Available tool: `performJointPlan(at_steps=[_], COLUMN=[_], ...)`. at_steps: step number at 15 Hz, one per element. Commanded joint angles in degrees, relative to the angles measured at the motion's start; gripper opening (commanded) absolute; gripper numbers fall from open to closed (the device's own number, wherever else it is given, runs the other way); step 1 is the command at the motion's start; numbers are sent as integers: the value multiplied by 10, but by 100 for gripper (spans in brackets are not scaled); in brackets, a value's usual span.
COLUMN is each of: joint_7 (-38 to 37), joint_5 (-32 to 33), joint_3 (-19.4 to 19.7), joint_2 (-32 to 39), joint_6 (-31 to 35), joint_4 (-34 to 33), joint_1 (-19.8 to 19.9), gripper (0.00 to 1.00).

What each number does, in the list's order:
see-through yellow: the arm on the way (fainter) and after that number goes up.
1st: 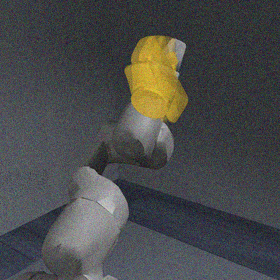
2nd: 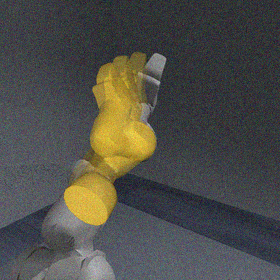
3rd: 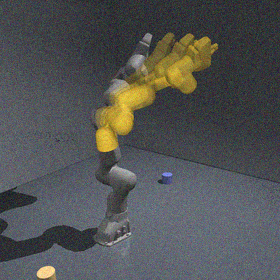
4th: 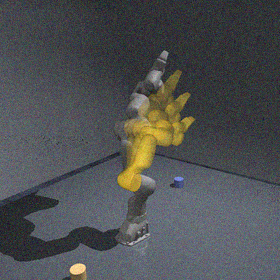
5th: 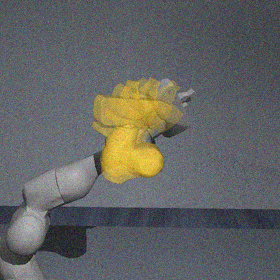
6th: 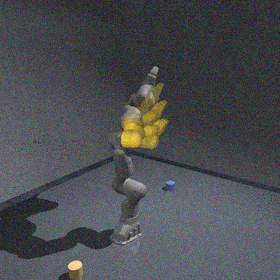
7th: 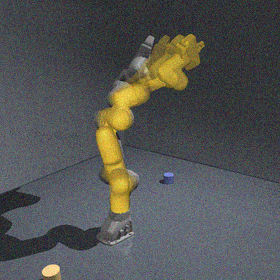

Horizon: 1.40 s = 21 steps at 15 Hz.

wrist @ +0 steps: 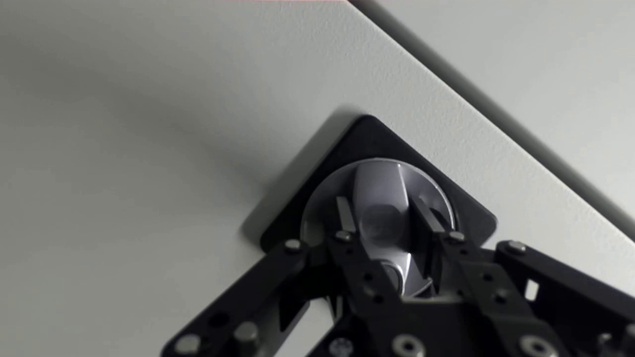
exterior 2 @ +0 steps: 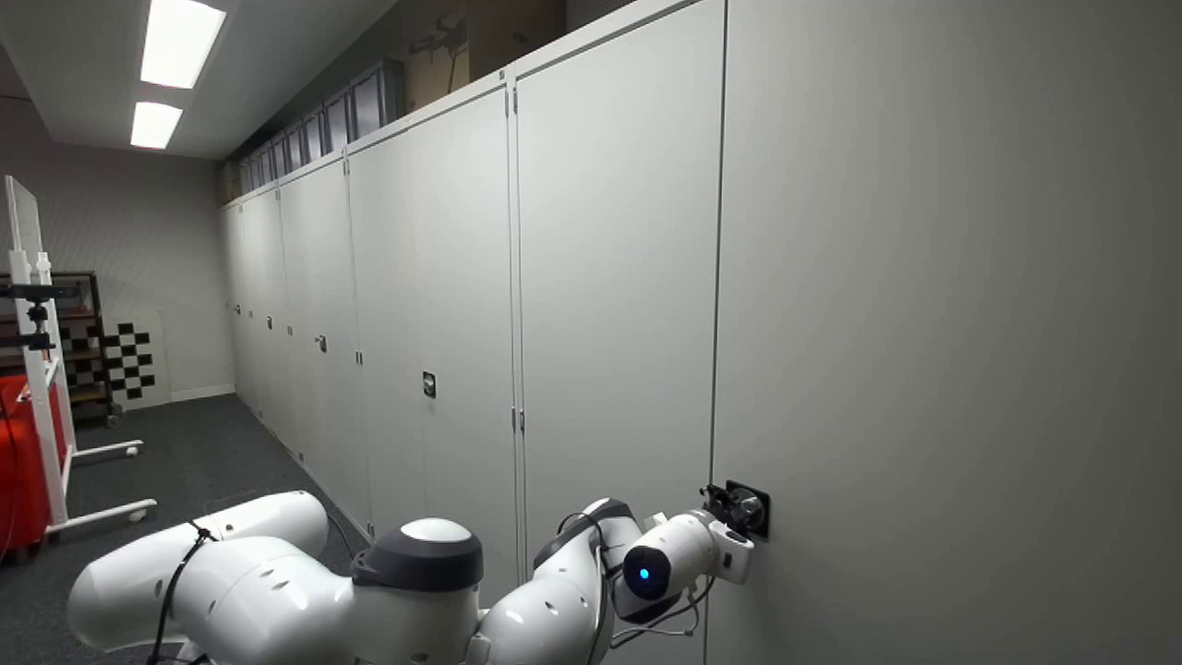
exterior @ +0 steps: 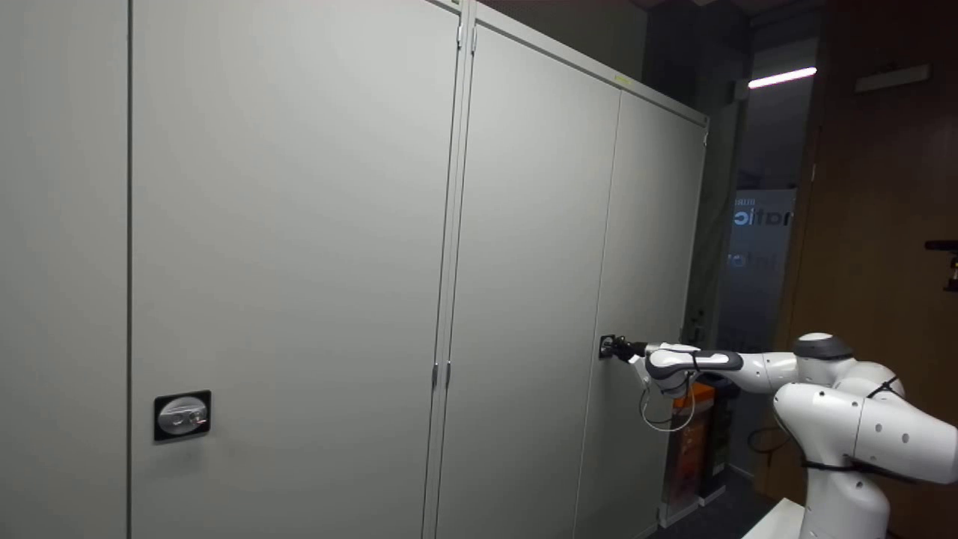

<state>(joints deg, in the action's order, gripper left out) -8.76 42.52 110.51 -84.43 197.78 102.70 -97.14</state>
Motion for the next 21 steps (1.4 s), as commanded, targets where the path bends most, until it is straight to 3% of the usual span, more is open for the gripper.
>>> performJointPlan(at_steps=[1,21], joint_7=[-48,-116], joint_5=[25,35], joint_3=[-40,-48], joint_2=[0,0], joint_6=[5,5], joint_4=[27,29], joint_1=[16,19], gripper=[8,8])
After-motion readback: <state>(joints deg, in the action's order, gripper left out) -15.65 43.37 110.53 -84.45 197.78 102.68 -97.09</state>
